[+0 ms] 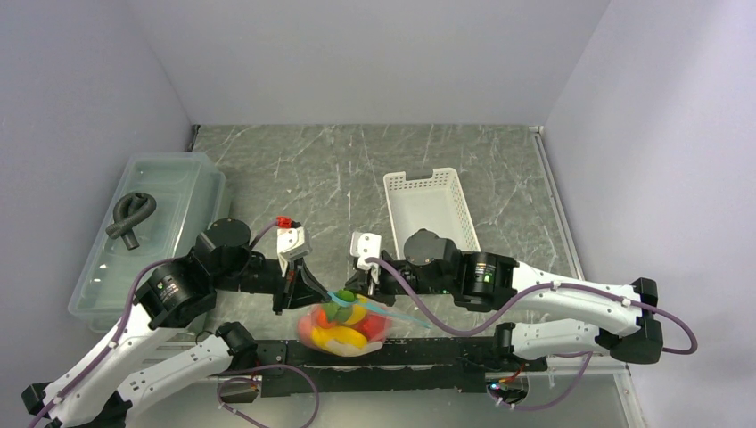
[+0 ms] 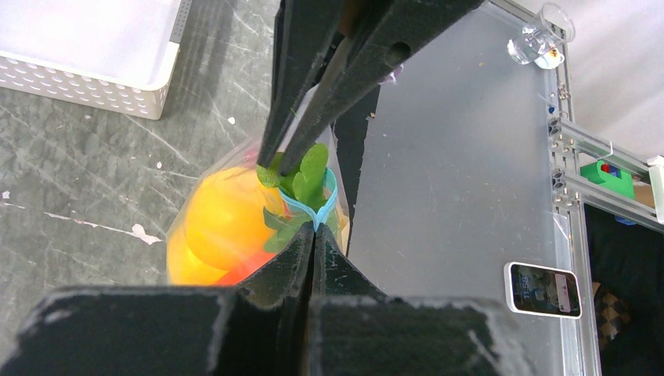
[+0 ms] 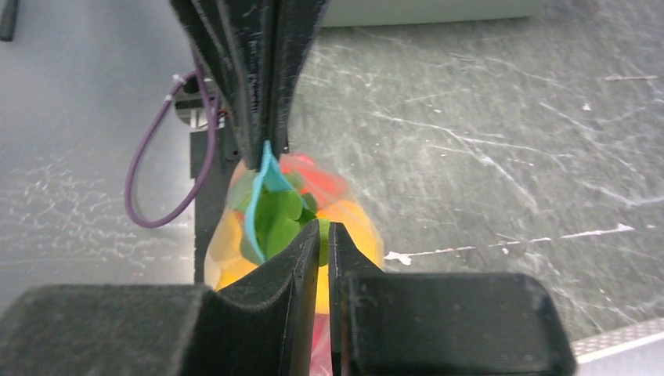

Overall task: Place the food in the zip-top bag and seal the zipper
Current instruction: Zip the zipper food storage bag at the center of the board.

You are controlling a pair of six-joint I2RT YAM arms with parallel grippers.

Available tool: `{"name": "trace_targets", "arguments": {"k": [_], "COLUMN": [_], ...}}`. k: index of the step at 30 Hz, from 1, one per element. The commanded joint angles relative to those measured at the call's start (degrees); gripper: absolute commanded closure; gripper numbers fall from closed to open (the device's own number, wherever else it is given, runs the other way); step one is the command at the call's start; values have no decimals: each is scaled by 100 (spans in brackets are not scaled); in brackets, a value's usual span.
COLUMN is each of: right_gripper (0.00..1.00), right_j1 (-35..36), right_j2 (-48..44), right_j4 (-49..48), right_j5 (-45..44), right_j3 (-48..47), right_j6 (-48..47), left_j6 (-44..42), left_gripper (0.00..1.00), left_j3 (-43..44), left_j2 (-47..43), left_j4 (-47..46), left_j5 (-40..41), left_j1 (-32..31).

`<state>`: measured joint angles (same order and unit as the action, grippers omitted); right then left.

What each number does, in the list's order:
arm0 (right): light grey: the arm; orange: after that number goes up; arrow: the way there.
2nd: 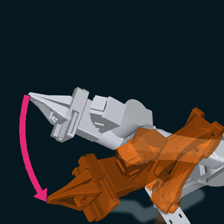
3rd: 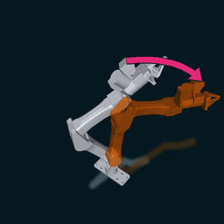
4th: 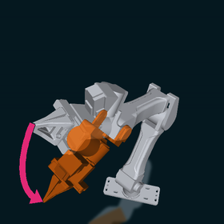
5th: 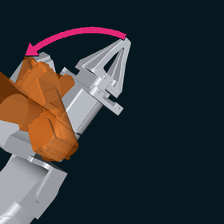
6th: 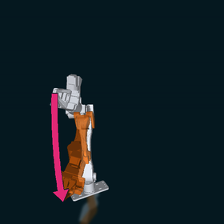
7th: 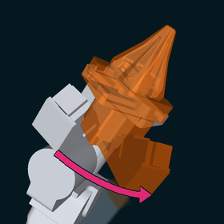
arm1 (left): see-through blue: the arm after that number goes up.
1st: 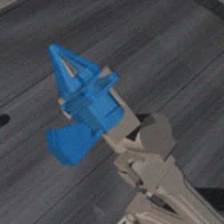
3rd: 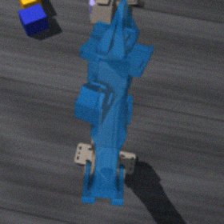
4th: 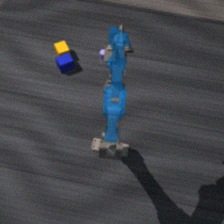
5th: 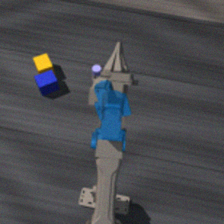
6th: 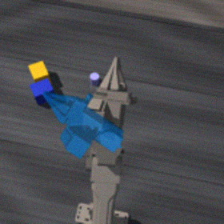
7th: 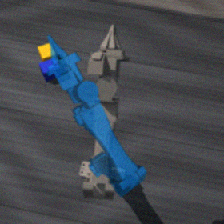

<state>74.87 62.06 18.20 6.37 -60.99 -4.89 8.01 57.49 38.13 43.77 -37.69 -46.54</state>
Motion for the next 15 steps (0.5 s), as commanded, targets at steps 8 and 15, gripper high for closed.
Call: {"name": "trace_targets", "arguments": {"k": [8,15], "right_gripper": [100,100], "right_j1": [-8,-8], "right_j2": [-459,-166], "right_j4": [-116,-164], "right_j5": [1012,1272], "right_j3": [140,58], "right_j6": [54,60], "left_j6": [-3,-1], "left_gripper": [97,97], "left_j3": [114,119], "left_j2": [-8,-30], "left_j4": [-298,-320], "left_j5": [-134,-149], "left_j1": [-21,-21]}}
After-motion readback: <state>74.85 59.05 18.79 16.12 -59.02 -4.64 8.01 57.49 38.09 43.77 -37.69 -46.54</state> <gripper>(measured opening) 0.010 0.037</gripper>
